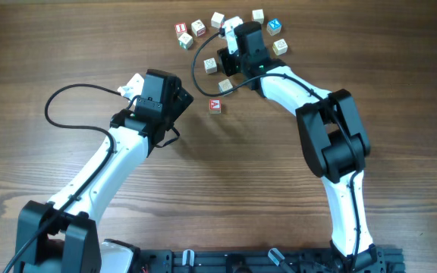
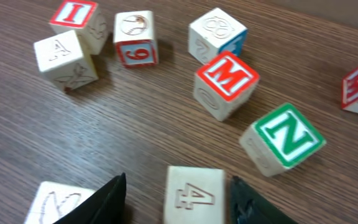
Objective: Form a horizontal line
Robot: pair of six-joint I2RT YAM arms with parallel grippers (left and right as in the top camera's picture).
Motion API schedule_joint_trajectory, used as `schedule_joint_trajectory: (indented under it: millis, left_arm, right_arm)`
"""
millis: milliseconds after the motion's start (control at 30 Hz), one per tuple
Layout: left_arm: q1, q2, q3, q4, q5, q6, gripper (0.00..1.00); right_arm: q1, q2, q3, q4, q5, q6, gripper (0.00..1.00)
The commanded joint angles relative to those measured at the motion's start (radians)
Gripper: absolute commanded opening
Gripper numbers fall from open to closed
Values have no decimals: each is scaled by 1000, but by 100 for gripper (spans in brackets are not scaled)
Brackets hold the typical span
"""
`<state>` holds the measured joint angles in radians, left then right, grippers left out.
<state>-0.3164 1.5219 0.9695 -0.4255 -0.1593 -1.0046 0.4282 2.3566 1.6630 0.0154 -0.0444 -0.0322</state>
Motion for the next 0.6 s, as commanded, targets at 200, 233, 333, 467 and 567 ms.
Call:
schedule_joint_trajectory:
  millis: [200, 233, 333, 467, 567]
  left_arm:
    - [6, -3, -5, -2, -18, 9, 100]
    - [6, -3, -5, -2, -18, 9, 100]
    - [6, -3, -5, -2, -18, 9, 100]
    - [6, -3, -5, -2, -18, 9, 100]
    - [6, -3, -5, -2, -19, 9, 100]
  right_arm:
    - [6, 59, 14, 7, 23, -10, 49]
    - [6, 59, 14, 11, 23, -10, 49]
    - [6, 59, 14, 11, 26, -10, 51]
    - [6, 61, 15, 18, 45, -9, 57]
    - [6, 61, 46, -3, 74, 9, 58]
